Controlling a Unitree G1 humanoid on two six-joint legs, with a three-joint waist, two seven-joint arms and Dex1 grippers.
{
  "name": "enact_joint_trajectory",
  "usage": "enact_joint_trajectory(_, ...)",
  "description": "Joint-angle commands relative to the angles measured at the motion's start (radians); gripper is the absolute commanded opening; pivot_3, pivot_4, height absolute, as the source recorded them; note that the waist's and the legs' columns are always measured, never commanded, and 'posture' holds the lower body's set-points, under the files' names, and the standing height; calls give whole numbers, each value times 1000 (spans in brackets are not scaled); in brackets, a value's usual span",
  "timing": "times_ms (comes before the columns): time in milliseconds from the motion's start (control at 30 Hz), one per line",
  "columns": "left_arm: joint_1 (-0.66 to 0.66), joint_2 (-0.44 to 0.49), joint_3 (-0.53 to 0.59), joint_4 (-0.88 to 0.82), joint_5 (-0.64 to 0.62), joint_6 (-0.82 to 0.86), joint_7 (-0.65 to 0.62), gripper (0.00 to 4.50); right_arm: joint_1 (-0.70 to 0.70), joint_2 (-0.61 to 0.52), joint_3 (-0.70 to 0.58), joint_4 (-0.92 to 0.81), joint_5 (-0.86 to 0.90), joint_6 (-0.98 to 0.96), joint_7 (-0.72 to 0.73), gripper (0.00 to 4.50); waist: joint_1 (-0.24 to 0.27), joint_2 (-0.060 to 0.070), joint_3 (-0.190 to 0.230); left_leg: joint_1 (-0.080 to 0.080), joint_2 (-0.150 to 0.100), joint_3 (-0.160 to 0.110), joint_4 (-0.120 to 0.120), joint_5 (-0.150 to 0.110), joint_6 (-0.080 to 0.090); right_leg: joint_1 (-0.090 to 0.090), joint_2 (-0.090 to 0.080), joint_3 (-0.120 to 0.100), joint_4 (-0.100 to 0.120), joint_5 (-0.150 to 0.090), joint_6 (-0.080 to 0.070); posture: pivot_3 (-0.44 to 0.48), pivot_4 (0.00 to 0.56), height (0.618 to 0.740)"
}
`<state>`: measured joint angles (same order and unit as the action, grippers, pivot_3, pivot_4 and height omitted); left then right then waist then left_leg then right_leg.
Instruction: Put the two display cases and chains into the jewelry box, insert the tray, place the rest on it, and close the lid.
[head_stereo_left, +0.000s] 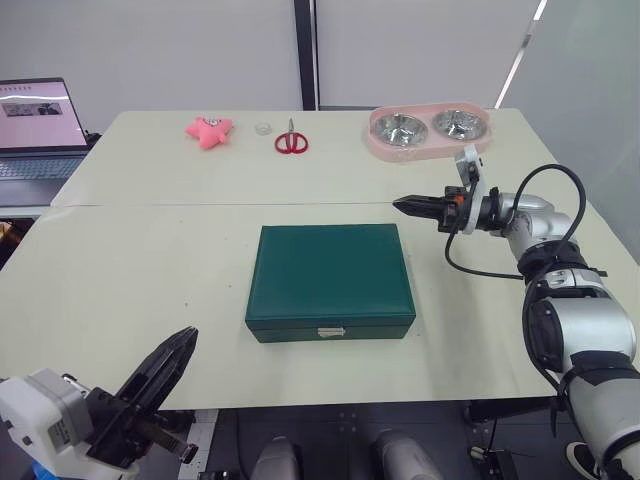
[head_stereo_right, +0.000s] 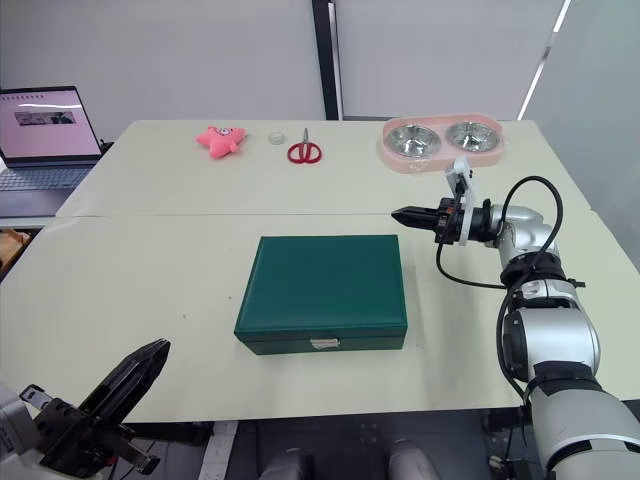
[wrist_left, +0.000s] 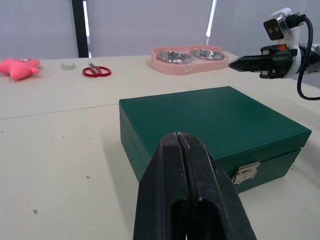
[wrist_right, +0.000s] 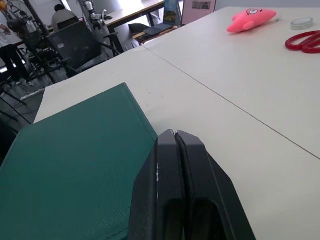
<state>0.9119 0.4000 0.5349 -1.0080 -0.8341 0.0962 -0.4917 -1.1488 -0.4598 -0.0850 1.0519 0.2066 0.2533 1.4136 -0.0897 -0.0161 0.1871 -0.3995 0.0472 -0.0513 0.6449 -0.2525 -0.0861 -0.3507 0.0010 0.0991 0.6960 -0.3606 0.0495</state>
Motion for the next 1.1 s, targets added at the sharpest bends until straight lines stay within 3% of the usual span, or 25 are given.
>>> enact_joint_trajectory(33,-7,30,41,-9,-55,15,10,0,9,-23,0,-36,-20,-86,-45,22,0,0,0,0,0,0,0,0,0,0,0,0,0,0,0,0,150,740)
enact_joint_trajectory(133,-60,102,104,69,-96,66,32,0,40,-35,-18,-53,-19,-133,-104,210,2,0,0,0,0,-1,0,0,0,0,0,-1,0,0,0,0,150,740)
enact_joint_trajectory(233,-170,182,138,194,-122,127,51,573,120,-74,-37,-118,-9,-148,-135,753,9,1,1,0,0,-2,0,0,0,0,0,-2,1,0,0,0,150,740)
enact_joint_trajectory(400,-329,260,144,399,-115,210,16,2087,297,-131,-114,-323,55,-105,-210,1972,11,1,1,0,-1,-2,0,0,0,0,-1,-2,1,0,0,0,150,740)
enact_joint_trajectory(667,-683,322,-6,774,79,232,-50,4500,693,-230,-247,-659,132,-54,-336,4255,20,2,0,0,-1,-2,1,0,0,1,0,-2,2,0,0,0,150,740)
enact_joint_trajectory(700,-707,317,-12,804,90,229,-59,4500,721,-234,-254,-686,140,-44,-347,4442,18,2,0,0,0,-1,1,0,0,0,0,-1,2,0,0,0,150,740)
enact_joint_trajectory(833,-795,311,-48,941,132,229,-124,4500,863,-242,-288,-771,145,-46,-397,4442,11,2,0,1,0,-2,0,0,0,0,1,-2,3,0,0,0,150,740)
enact_joint_trajectory(1100,-903,338,-104,1132,269,184,-208,4500,990,-237,-314,-805,163,-72,-451,4442,10,2,0,1,0,-2,1,0,0,1,0,-2,2,0,0,0,150,740)
